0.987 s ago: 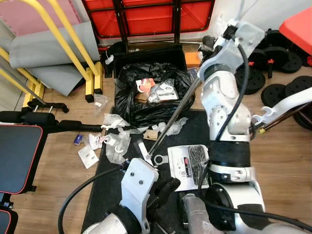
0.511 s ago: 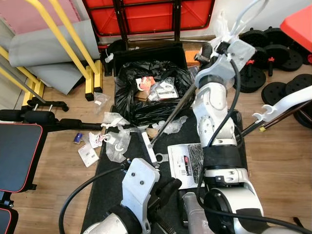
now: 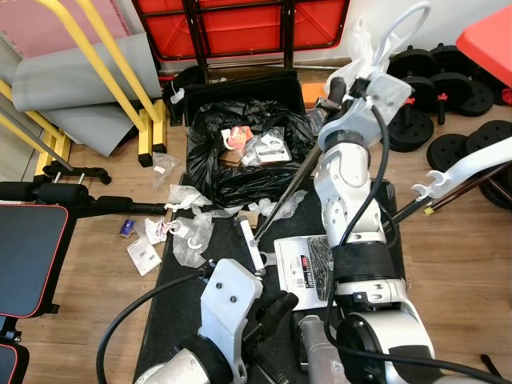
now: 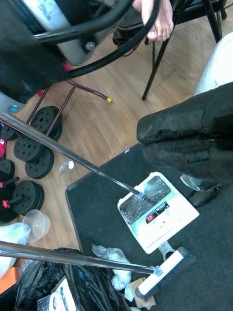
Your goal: Sweep floor
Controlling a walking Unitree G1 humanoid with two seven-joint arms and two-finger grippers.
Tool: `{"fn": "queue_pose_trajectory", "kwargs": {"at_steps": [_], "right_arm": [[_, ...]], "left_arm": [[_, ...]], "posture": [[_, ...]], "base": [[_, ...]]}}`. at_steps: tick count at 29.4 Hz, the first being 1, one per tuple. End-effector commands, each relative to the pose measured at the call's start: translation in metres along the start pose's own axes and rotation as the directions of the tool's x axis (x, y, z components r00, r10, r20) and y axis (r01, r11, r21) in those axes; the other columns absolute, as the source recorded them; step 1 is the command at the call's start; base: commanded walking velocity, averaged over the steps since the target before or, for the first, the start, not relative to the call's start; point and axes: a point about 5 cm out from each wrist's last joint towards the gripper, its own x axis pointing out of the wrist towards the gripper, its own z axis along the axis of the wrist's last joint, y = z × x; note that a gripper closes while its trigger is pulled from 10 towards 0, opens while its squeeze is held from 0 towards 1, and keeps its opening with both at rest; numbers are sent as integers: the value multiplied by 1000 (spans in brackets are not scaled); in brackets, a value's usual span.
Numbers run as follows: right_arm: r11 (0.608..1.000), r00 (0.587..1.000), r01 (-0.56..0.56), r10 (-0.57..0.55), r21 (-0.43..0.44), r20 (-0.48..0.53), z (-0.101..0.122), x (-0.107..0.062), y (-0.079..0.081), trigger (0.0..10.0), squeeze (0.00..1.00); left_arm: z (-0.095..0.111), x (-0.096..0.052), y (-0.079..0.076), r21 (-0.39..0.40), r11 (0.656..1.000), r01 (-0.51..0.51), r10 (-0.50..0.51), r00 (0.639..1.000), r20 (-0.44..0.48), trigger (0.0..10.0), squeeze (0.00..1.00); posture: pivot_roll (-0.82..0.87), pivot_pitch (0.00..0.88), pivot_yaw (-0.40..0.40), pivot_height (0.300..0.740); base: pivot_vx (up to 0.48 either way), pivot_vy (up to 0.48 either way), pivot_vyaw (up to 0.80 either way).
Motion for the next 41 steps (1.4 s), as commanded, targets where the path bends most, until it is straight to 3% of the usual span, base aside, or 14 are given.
{"fn": "queue_pose_trajectory", "kwargs": {"at_steps": [1, 10, 18, 22, 28, 32, 38, 41], "right_arm": [[999, 999, -24, 26, -42, 40, 17, 7, 12, 10000, 0], [993, 997, -37, 45, -113, 66, 48, 23, 23, 10000, 0], [990, 998, -52, 56, -133, 28, 54, 28, 27, 10000, 0], [979, 998, -57, 57, -196, -9, 59, 34, 25, 10000, 0], [974, 998, -54, 51, -218, -21, 64, 38, 24, 10000, 0], [964, 997, -78, 78, -254, -10, 78, 47, 27, 10000, 0], [959, 994, -99, 109, -266, 20, 87, 50, 31, 10000, 0], [966, 989, -135, 144, -221, 28, 93, 48, 38, 10000, 0]], "left_arm": [[-5, -3, -7, -12, 994, 104, -105, 994, -25, 10000, 0], [-5, 1, -5, -12, 994, 105, -106, 994, -21, 10000, 0], [-5, 2, -5, -12, 994, 106, -106, 994, -18, 10000, 0], [-5, 3, -5, -13, 994, 107, -107, 994, -15, 10000, 0], [-5, 3, -4, -13, 994, 108, -108, 994, -14, 10000, 0], [-6, 4, -4, -14, 994, 108, -109, 994, -14, 10000, 0], [-6, 4, -3, -14, 994, 108, -109, 994, -14, 10000, 0], [-6, 4, -3, -14, 994, 108, -108, 994, -14, 10000, 0]], "posture": [[-130, 376, 27, 740], [-145, 368, 19, 740], [-153, 364, 16, 740], [-161, 362, 16, 740], [-163, 361, 16, 740], [-163, 359, 16, 740], [-164, 357, 16, 740], [-162, 356, 17, 740]], "base": [[0, 0, 0], [0, 0, 0], [0, 0, 0], [0, 0, 0], [0, 0, 0], [0, 0, 0], [0, 0, 0], [0, 0, 0]]}}
